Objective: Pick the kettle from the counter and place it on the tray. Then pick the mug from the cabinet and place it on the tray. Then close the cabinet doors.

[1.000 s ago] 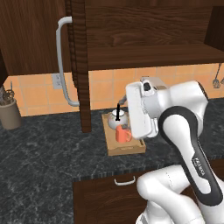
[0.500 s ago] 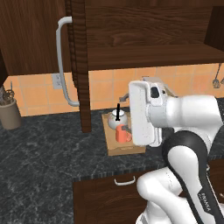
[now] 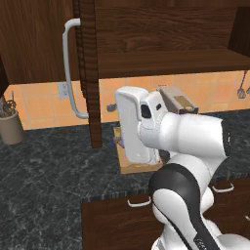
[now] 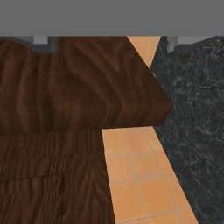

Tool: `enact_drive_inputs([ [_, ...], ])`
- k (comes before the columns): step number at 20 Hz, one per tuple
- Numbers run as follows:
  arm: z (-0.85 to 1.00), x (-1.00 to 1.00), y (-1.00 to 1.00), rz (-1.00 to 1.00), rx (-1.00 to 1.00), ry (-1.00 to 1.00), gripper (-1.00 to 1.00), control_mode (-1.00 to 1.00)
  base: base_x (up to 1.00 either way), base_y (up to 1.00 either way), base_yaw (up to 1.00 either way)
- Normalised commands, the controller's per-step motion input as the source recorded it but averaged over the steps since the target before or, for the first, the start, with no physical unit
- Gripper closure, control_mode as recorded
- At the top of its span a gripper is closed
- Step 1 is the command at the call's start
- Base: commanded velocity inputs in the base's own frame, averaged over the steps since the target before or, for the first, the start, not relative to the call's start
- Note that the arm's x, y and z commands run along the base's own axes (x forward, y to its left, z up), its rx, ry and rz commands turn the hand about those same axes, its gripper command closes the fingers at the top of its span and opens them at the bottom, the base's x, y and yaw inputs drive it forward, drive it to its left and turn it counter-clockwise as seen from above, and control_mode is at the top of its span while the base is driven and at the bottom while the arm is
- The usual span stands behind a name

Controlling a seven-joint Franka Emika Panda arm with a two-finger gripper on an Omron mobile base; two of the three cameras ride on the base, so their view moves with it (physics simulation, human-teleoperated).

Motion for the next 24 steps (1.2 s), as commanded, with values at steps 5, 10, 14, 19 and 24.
enact_drive_inputs([
  [5, 0.21, -0.4, 0.43, 0.0, -0.07, -0.03, -1.0, -1.0, 0.0, 0.0, 0.0],
  [10, 0.16, -0.21, 0.58, 0.0, -0.09, -0.01, -1.0, -1.0, 0.0, 0.0, 0.0],
  [14, 0.18, -0.49, 0.16, -0.06, -0.06, -0.03, -1.0, -1.0, 0.0, 0.0, 0.0],
  [19, 0.04, -0.8, 0.0, -0.16, 0.0, -0.12, -1.0, -1.0, 0.0, 0.0, 0.0],
  [24, 0.0, -0.53, 0.33, -0.16, 0.0, -0.06, -1.0, -1.0, 0.0, 0.0, 0.0],
])
